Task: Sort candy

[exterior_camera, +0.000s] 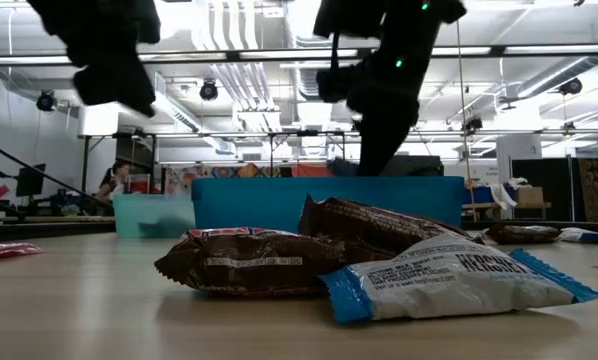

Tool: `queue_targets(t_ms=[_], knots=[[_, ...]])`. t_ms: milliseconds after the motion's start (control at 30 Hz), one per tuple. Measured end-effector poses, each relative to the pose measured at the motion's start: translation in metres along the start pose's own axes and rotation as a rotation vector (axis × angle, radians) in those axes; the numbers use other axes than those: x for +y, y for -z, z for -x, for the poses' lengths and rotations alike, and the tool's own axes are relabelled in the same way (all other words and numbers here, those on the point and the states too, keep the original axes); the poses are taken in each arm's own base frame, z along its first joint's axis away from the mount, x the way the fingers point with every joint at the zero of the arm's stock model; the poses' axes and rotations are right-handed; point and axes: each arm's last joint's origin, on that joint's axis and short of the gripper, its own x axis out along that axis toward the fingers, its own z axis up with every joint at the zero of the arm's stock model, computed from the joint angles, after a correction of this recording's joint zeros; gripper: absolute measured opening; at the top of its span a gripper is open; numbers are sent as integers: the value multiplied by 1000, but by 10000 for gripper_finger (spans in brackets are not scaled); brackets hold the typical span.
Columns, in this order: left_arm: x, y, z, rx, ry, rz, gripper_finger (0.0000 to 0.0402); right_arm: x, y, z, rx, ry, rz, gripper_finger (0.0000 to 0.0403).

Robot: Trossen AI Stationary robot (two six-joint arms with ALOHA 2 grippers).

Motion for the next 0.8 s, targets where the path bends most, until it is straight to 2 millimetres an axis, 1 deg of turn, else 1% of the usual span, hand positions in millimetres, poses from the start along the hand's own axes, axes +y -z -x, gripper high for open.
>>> queue_targets(t_ms=[100,200,333,500,800], knots=[[1,11,1,87,-38,80,118,-2,-1,-9,30,12,5,40],[-1,20,1,149,-69,148,118,-5,-2,-13,40,17,10,54],[-9,30,-3,221,-66,220,118,-8,-1,-14,51,21,21,95],[-19,41,-11,299,-88,317,118,-9,-2,-10,39,18,44,146],[-34,62,-26,488,-157,450,118,-9,-2,-10,33,16,111,151]])
